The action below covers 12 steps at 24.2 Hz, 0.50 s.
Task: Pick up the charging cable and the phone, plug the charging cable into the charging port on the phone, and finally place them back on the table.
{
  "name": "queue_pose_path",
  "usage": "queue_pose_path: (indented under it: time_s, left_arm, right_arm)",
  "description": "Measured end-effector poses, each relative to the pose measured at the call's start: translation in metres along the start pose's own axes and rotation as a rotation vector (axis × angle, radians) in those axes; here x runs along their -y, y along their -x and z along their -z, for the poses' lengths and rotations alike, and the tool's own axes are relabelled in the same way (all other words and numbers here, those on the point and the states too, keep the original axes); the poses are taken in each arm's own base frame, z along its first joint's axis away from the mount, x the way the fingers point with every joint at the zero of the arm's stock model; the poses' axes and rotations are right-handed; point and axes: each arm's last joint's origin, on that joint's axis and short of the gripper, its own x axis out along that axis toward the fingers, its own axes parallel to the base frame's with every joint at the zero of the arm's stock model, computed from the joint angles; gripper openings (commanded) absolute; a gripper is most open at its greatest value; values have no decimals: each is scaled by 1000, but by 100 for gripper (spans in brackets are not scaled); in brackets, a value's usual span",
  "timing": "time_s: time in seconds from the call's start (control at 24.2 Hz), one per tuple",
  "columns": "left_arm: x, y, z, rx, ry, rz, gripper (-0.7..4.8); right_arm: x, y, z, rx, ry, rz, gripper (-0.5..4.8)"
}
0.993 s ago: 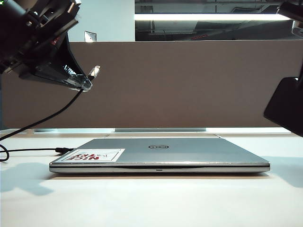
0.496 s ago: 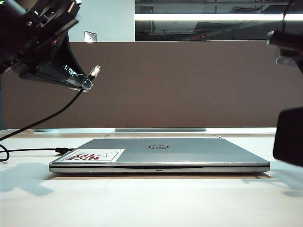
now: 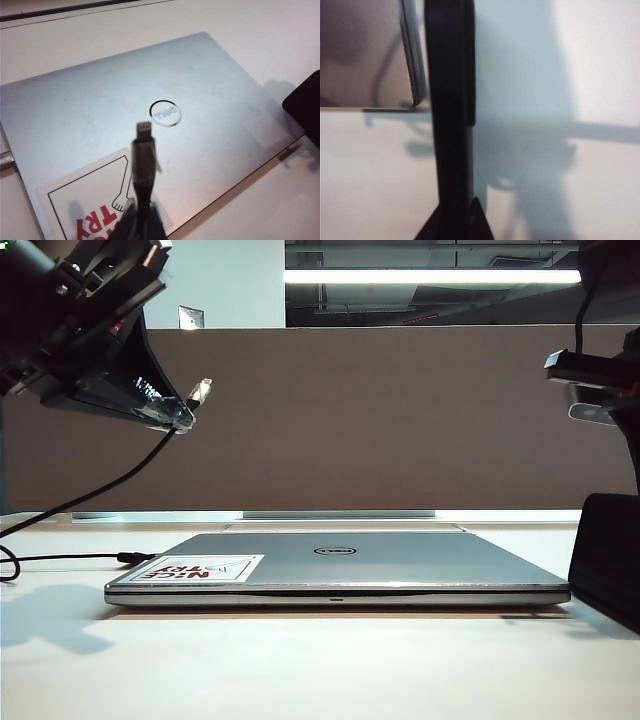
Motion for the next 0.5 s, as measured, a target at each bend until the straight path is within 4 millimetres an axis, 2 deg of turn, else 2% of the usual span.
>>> queue_pose_path:
  time_s: [0.08, 0.21, 0.37, 0.5]
  left_arm:
    - [0, 0, 0, 0, 0, 0, -6]
    - [0, 0, 0, 0, 0, 0, -6]
    - [0, 0, 0, 1, 0, 0, -6]
    - [0, 0, 0, 0, 0, 0, -6]
  right_arm:
    - [0, -1, -1, -7, -1, -6, 58]
    - [0, -7, -3, -27, -1, -4, 60]
    - [0, -9, -3, -35, 4, -4, 96]
    - [0, -14, -4, -50, 2, 3, 97]
